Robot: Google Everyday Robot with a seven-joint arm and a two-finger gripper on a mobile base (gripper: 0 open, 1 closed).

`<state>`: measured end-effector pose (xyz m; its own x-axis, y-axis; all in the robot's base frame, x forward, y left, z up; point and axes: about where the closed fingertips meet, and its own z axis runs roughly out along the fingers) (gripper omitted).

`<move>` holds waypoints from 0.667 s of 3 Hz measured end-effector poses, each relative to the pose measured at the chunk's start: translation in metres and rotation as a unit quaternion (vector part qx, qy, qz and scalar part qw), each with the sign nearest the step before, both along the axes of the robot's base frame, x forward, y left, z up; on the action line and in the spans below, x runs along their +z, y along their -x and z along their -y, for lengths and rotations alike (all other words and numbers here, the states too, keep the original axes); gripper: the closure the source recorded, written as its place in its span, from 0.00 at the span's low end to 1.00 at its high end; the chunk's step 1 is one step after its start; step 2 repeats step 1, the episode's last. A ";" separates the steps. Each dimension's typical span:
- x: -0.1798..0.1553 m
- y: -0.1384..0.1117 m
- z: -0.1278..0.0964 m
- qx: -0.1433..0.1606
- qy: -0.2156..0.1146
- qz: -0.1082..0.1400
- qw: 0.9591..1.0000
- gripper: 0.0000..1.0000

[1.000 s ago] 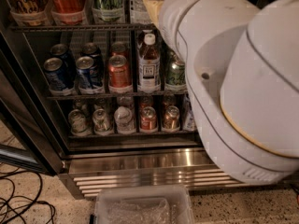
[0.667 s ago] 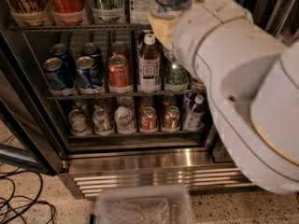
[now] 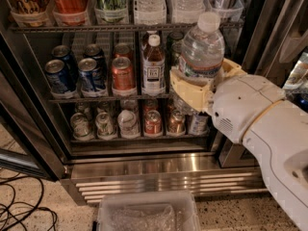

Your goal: Pick water bottle from top shelf of fridge

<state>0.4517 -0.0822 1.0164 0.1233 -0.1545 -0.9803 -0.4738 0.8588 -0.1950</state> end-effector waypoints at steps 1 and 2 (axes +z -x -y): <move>0.000 0.000 0.000 0.000 0.000 0.000 1.000 1.00; 0.000 0.000 0.000 0.000 0.000 0.000 1.000 1.00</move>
Offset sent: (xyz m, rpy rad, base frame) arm 0.0000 0.0000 0.0000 0.0000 0.0000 0.0000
